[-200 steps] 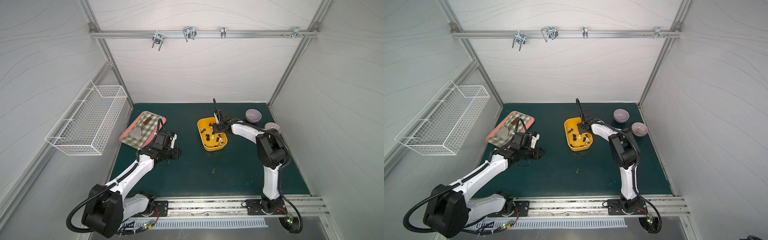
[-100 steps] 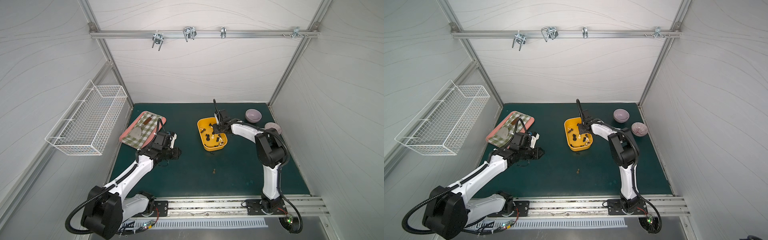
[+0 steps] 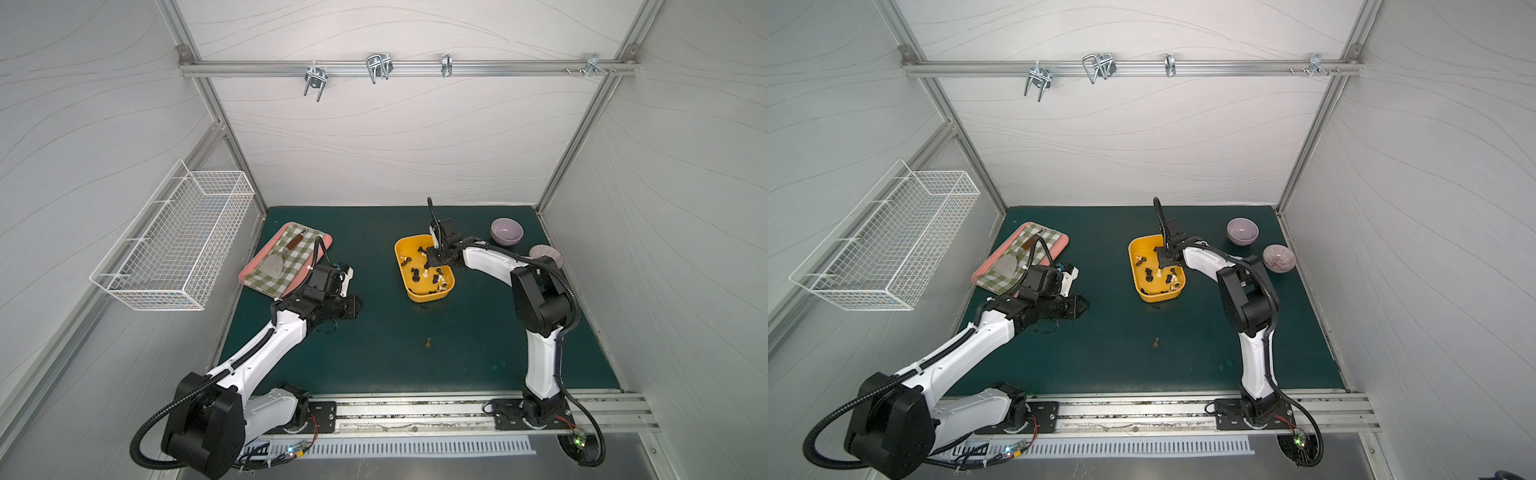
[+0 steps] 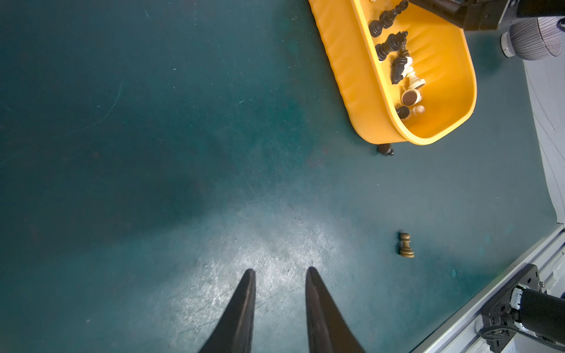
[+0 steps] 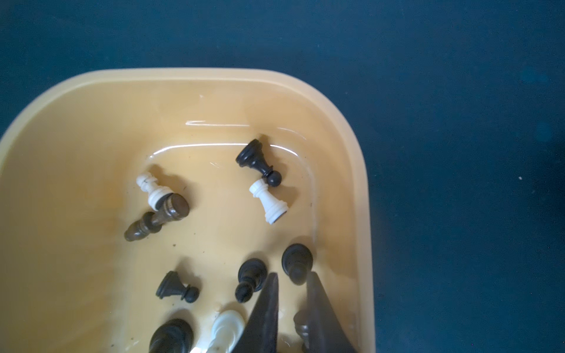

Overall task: Put the chess pieces into the storage box
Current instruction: Place the chess piece in the storage box, then pick up the chess piece at the center of the board.

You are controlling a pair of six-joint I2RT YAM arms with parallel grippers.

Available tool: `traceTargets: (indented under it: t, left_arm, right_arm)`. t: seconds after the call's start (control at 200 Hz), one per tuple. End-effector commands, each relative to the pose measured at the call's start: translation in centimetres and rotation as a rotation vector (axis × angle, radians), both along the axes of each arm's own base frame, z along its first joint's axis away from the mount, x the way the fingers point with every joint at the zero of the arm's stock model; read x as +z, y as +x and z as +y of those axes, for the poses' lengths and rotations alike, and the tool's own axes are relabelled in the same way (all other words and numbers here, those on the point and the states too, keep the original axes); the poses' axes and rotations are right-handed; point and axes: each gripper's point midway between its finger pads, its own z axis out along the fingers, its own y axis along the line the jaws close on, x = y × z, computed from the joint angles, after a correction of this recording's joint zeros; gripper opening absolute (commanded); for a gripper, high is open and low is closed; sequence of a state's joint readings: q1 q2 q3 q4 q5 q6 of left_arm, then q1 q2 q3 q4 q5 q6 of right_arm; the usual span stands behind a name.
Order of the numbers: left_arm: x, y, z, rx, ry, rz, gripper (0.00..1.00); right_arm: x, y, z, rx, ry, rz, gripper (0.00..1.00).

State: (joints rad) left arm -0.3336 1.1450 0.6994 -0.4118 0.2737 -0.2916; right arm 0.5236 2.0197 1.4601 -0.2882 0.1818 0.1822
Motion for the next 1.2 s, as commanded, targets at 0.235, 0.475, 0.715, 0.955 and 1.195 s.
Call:
traceTargets:
  t: [0.235,0.475,0.715,0.955,1.195]
  left_arm:
    - [1.1,0.4,0.0,0.008,-0.016,-0.03,0.3]
    - [1.2,0.1,-0.6,-0.028,-0.017,-0.035,0.31]
    - [1.1,-0.8,-2.5,-0.125,0.051,-0.043,0.31]
    - [1.1,-1.4,-6.0,-0.239,0.098,-0.056,0.32]
    - [0.3,-2.3,-10.0,-0.369,0.177,-0.061,0.32]
  right_arm:
    - [5.8,-0.2,-0.5,0.012,0.042,-0.089,0.2]
    - [9.5,-2.1,-1.6,0.007,0.082,-0.15,0.2]
    - [9.2,-5.7,-5.1,-0.046,0.116,-0.134,0.2]
    - [7.7,-9.6,-8.9,-0.113,0.152,-0.084,0.2]
    - [5.5,-12.9,-12.1,-0.167,0.164,-0.015,0.2]
